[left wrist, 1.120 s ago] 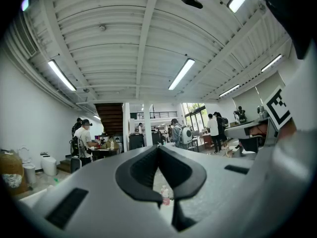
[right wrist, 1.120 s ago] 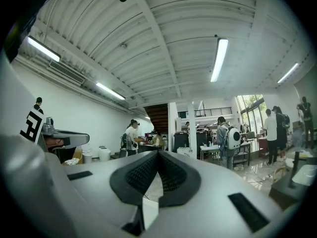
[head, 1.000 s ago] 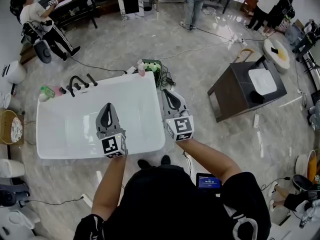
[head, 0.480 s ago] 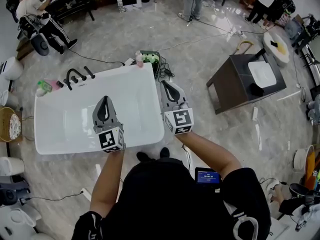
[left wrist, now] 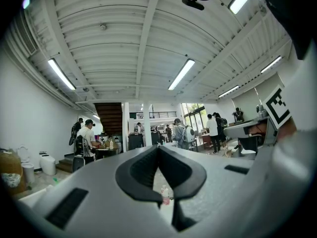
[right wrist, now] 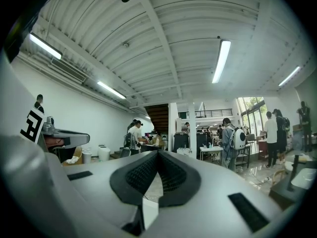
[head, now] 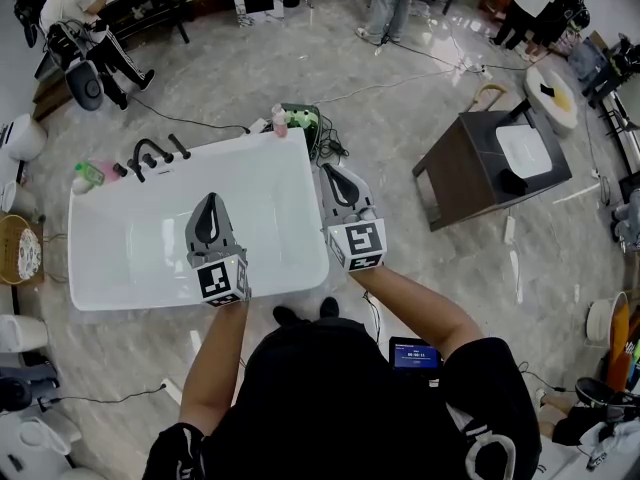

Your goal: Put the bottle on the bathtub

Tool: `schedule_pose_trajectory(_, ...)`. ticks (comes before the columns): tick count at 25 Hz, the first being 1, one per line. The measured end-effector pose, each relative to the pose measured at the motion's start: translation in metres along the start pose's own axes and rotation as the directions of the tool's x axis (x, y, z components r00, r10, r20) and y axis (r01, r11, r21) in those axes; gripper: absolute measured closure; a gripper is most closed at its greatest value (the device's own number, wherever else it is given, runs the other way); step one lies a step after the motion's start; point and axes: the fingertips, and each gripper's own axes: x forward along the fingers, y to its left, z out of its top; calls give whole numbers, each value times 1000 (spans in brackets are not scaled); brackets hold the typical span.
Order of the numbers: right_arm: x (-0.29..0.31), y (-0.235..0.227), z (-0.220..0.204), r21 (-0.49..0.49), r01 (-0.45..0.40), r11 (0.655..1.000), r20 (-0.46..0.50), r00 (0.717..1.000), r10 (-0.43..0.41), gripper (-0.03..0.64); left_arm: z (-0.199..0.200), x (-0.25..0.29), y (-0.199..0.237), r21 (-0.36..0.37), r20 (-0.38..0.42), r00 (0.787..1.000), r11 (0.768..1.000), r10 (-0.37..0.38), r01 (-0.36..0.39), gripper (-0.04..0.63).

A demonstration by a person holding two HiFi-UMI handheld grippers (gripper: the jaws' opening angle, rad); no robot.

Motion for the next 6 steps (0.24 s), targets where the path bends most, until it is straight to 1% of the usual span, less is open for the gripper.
schedule_pose_trajectory(6, 3, 1, 0, -2, 0, 1000, -2, 1000, 0, 609, 0, 2, 2, -2, 0, 1000, 1000, -5, 5, 585)
